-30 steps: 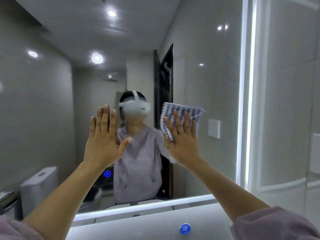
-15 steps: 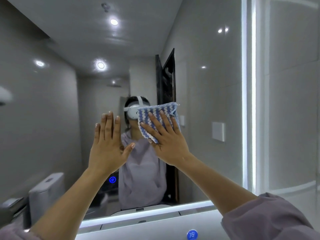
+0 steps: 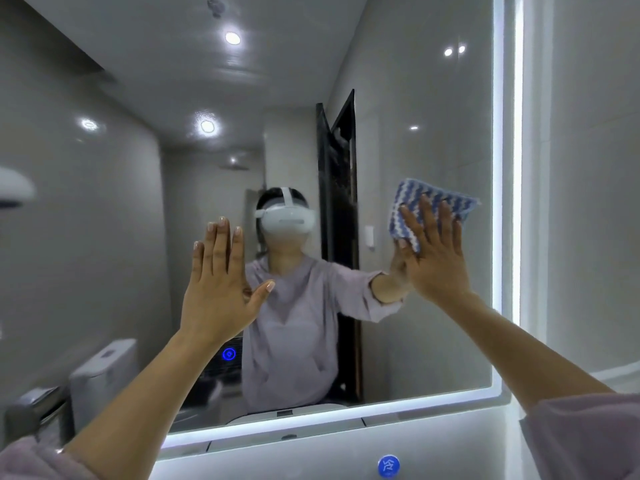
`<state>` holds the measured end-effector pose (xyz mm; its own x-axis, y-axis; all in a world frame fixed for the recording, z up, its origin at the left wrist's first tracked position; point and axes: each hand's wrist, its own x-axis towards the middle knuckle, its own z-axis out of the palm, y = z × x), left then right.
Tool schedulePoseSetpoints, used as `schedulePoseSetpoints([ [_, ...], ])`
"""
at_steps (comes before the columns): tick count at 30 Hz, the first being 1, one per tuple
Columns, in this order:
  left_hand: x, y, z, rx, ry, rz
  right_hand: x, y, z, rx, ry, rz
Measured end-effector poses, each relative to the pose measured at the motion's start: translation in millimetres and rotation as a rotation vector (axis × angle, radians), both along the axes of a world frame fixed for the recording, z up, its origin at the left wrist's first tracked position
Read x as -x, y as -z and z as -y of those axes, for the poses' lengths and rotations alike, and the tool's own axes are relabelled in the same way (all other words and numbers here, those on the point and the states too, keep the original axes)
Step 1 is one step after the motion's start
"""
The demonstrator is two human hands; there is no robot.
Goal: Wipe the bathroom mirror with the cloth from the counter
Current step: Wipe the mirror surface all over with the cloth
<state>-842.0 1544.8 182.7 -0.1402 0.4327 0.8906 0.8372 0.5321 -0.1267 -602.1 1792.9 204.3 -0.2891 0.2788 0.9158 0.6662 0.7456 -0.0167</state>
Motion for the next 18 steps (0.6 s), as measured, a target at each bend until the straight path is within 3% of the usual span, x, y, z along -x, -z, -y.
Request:
schedulePoseSetpoints([
  [4,-0.9,-0.5,-0.6,0.003,-0.013,0.004,-14.4,3.4,-10.1,0.111,0.026,-0.058],
  [12,-0.8,-1.0,-0.6,0.002,0.0,0.005,0.7,8.3,-3.1,0.134,0.049,-0.115],
  [18,-0.1,-0.6,-0.4,-0.009,0.021,0.01,39.8,29.3,35.7,-0.08,-0.024,-0.046],
])
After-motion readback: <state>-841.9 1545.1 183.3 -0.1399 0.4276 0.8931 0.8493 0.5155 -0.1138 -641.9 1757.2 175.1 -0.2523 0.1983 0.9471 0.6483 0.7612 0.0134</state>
